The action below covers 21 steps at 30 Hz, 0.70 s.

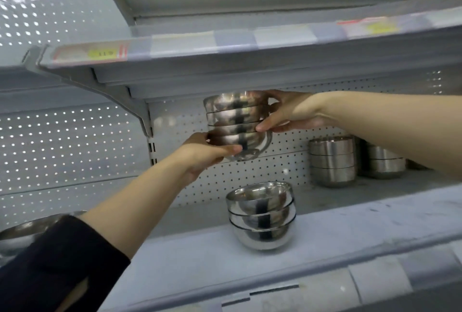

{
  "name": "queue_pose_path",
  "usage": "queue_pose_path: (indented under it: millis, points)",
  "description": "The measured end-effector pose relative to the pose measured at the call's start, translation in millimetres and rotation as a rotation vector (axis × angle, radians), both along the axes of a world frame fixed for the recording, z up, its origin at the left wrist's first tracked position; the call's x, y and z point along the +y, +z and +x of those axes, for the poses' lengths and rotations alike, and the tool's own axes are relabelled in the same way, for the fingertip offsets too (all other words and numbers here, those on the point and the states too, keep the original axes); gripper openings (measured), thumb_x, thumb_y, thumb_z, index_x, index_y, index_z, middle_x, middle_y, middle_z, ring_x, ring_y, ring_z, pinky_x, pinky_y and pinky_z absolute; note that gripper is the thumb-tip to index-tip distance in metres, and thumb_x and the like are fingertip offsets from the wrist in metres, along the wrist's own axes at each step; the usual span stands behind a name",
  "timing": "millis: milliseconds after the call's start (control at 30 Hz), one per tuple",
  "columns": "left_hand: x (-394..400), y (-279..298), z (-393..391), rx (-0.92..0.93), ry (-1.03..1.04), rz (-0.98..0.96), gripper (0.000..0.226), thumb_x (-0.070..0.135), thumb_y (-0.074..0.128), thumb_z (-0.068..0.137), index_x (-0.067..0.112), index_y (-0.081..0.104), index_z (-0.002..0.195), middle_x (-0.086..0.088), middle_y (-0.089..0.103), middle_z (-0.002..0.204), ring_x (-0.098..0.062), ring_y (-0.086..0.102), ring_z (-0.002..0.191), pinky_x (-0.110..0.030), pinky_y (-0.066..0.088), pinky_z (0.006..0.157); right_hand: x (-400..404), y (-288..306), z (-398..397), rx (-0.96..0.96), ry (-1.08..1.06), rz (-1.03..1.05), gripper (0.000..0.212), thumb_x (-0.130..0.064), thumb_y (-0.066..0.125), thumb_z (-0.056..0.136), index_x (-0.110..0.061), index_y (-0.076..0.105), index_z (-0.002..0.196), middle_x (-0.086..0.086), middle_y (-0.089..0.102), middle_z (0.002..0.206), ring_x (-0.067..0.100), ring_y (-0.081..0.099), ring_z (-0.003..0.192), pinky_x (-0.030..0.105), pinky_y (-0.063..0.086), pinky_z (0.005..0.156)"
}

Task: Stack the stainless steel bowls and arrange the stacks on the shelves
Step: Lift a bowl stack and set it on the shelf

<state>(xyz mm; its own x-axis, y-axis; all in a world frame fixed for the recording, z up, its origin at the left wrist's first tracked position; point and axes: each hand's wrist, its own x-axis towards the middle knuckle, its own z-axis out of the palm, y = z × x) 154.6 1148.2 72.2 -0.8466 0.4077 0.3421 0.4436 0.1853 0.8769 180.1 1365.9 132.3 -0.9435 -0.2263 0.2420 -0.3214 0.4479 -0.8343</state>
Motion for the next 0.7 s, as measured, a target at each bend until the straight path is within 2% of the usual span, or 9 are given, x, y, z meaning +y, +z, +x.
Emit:
queue_pose_path:
  millis: [300, 367, 467, 533, 600, 700]
  points:
    - [102.4, 4.9, 23.7, 0.014, 0.089, 0.016, 0.054, 0.016, 0.081, 0.064, 0.013, 0.061, 0.114, 0.000, 0.068, 0.107, -0.014, 0.062, 0.103, -0.026, 0.049, 0.092, 103.6, 1.6, 6.9, 0.014, 0.091, -0.045, 0.080, -0.007, 0.083, 0.050, -0.032, 0.051, 0.119, -0.002, 0.065, 0.118, 0.016, 0.062, 0.108, 0.029, 0.049, 0.093]
    - [125.6, 2.0, 27.8, -0.004, 0.124, 0.048, 0.056, 0.016, 0.081, 0.063, 0.011, 0.060, 0.115, -0.002, 0.068, 0.108, -0.015, 0.062, 0.103, -0.026, 0.049, 0.093, 125.6, 2.3, 7.6, -0.003, 0.129, -0.027, 0.079, -0.008, 0.083, 0.050, -0.033, 0.052, 0.118, -0.004, 0.066, 0.117, 0.012, 0.063, 0.106, 0.026, 0.049, 0.092]
    - [159.7, -6.3, 35.1, -0.037, 0.149, 0.077, 0.053, 0.015, 0.080, 0.066, 0.011, 0.060, 0.114, -0.002, 0.068, 0.110, -0.014, 0.061, 0.103, -0.023, 0.049, 0.088, 158.0, -2.4, 8.3, -0.021, 0.171, -0.026, 0.089, -0.007, 0.082, 0.051, -0.028, 0.046, 0.130, -0.004, 0.062, 0.124, 0.011, 0.060, 0.110, 0.026, 0.048, 0.095]
    - [180.1, -13.5, 39.3, -0.054, 0.172, 0.085, 0.053, 0.014, 0.081, 0.065, 0.011, 0.061, 0.113, -0.002, 0.068, 0.110, -0.014, 0.061, 0.105, -0.025, 0.048, 0.092, 177.0, -8.2, 8.4, -0.032, 0.195, -0.022, 0.096, -0.005, 0.081, 0.053, -0.024, 0.041, 0.138, -0.001, 0.059, 0.130, 0.015, 0.058, 0.114, 0.028, 0.047, 0.097]
    - [197.8, -19.6, 44.3, -0.069, 0.184, 0.095, 0.051, 0.012, 0.080, 0.066, 0.011, 0.061, 0.113, -0.001, 0.067, 0.110, -0.014, 0.060, 0.106, -0.026, 0.046, 0.094, 193.4, -14.8, 9.3, -0.045, 0.206, -0.024, 0.096, -0.003, 0.081, 0.053, -0.022, 0.041, 0.138, 0.002, 0.060, 0.129, 0.017, 0.060, 0.113, 0.028, 0.050, 0.094]
    - [219.4, -29.5, 52.5, -0.081, 0.193, 0.106, 0.047, 0.008, 0.078, 0.070, 0.012, 0.061, 0.114, -0.001, 0.067, 0.112, -0.014, 0.059, 0.107, -0.023, 0.046, 0.088, 212.9, -25.6, 10.3, -0.076, 0.233, -0.039, 0.090, 0.001, 0.080, 0.057, -0.021, 0.043, 0.136, 0.005, 0.061, 0.128, 0.022, 0.058, 0.117, 0.037, 0.045, 0.103]
